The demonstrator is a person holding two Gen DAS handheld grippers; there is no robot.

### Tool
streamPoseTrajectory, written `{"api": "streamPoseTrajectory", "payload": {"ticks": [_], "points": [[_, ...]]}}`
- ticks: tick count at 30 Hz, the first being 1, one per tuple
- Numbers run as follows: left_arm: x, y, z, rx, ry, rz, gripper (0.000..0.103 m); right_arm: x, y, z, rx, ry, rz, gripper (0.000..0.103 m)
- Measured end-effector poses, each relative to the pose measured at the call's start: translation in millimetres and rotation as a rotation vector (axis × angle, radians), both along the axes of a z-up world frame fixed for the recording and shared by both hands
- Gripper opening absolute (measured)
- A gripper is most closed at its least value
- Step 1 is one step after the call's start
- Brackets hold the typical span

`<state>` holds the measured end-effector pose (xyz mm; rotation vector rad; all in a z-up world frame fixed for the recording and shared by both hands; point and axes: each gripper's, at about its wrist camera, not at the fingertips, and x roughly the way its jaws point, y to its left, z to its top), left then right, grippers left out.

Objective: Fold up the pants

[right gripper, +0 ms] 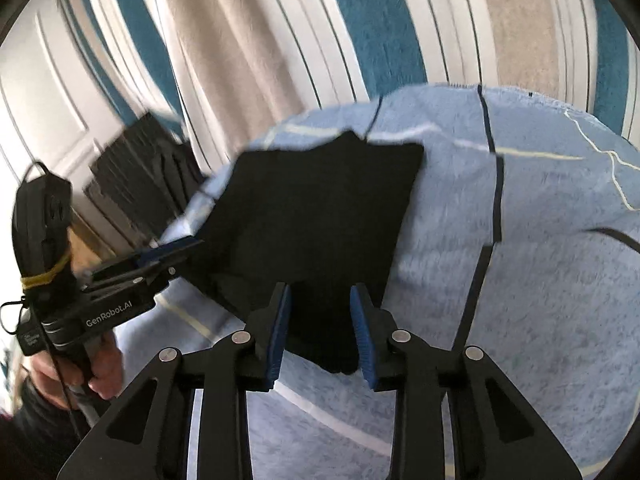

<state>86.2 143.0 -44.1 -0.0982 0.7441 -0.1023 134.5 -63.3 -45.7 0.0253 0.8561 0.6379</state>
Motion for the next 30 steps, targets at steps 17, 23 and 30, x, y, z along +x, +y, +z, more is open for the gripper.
{"api": "streamPoseTrajectory", "payload": {"ticks": [17,23,30], "points": [[-46.4,-13.5,23.4,0.020,0.043,0.120,0.039,-49.8,4.8,25.9,-0.115,-0.044,-0.018,0.035],[-65.0,-21.0,32.1,0.040,0.039,0.146,0.040,-72.6,2.6,33.7,-0.120,-0.062,-0.012,0.039],[-80.7,-32.9,38.8,0.064,0.032,0.155,0.040,-89.6,-1.6,38.9,-0.134,-0.081,-0.024,0.040]]}}
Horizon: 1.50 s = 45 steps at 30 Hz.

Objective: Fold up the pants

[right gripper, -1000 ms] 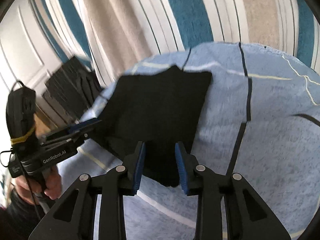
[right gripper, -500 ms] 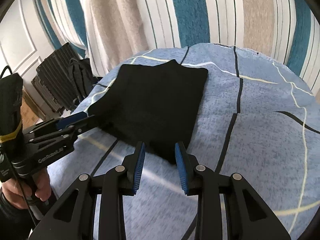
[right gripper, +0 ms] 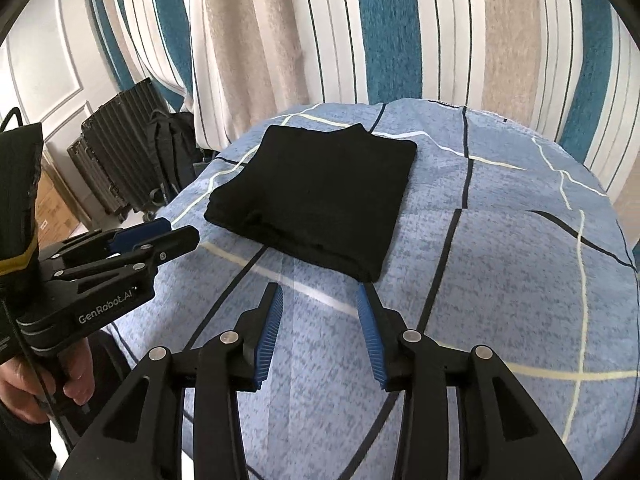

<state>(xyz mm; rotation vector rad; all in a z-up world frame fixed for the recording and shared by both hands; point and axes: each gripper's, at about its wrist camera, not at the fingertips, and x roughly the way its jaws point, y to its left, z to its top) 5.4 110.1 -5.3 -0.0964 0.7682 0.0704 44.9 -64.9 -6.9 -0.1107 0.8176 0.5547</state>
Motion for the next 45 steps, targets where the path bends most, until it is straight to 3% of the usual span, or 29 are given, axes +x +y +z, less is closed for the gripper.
{"api": "streamPoseTrajectory", "payload": {"ticks": [16,20,23,45], "points": [[-16.2,-9.3,-3.2,0.010,0.013,0.012,0.047,-15.9,1.9,-3.6,-0.012,0.007,0.007,0.040],[-16.7,-10.2,-4.1,0.020,0.012,0.018,0.047,-18.3,4.7,-4.3,-0.019,0.005,0.014,0.040],[-16.6,-11.1,-4.3,0.025,0.011,0.019,0.047,-18.2,5.3,-4.7,-0.019,0.005,0.015,0.046],[-14.8,-12.9,-5.9,0.039,0.016,0.030,0.047,-17.5,10.2,-5.7,-0.027,0.004,0.024,0.047]]}}
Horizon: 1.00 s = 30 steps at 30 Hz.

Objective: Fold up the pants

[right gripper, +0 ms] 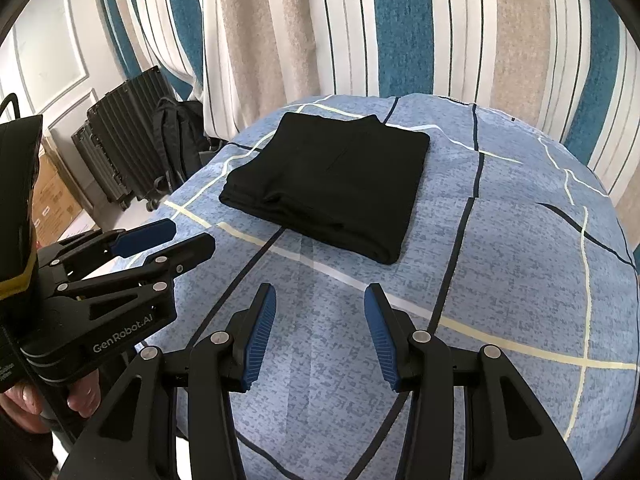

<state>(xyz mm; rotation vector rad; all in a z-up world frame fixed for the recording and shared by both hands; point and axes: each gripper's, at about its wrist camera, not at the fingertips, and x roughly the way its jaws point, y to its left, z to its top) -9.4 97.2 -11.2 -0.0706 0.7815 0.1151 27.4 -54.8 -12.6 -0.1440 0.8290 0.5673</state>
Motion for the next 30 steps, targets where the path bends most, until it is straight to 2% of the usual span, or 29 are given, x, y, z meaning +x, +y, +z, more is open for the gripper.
{"api": "streamPoseTrajectory", "payload": {"ticks": [30], "points": [[0.3,-2.5,-2.9,-0.001,0.006,-0.002,0.047,-0.4,3.3,-2.4,-0.006,0.000,0.009,0.047]]}}
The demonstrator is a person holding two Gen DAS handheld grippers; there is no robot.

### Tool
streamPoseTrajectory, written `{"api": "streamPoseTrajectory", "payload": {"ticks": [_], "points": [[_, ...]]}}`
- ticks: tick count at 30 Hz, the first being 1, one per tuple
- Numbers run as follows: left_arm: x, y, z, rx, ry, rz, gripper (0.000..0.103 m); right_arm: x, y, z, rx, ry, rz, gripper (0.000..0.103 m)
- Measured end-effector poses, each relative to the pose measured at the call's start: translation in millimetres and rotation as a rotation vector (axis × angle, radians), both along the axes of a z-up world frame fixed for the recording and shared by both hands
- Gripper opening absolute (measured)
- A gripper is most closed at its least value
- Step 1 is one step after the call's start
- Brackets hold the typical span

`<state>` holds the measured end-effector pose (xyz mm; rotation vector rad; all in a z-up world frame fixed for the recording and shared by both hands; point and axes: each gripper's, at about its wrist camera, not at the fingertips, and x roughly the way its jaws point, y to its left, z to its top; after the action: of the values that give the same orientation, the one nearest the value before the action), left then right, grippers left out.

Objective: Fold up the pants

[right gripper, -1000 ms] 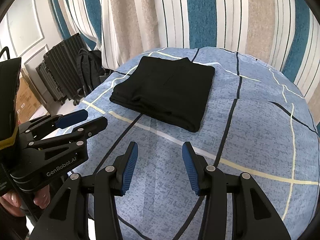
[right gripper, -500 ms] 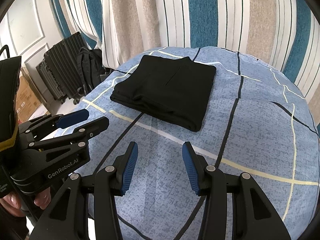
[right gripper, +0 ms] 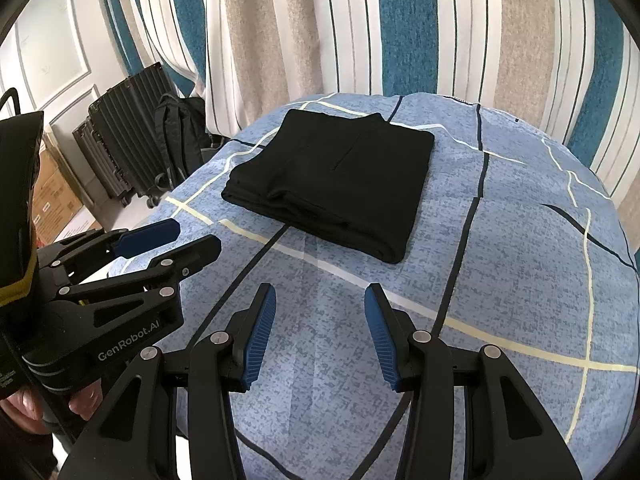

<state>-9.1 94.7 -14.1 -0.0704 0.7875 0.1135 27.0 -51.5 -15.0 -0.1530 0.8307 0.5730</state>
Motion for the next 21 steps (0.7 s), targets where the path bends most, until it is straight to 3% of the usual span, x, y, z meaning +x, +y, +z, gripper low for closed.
{"api": "streamPoseTrajectory", "payload": {"ticks": [21], "points": [[-1.1,-1.7,-2.5,-0.001,0.004,-0.003,0.047,-1.8,0.6,-3.5,-0.005,0.007,0.011,0.047]]}}
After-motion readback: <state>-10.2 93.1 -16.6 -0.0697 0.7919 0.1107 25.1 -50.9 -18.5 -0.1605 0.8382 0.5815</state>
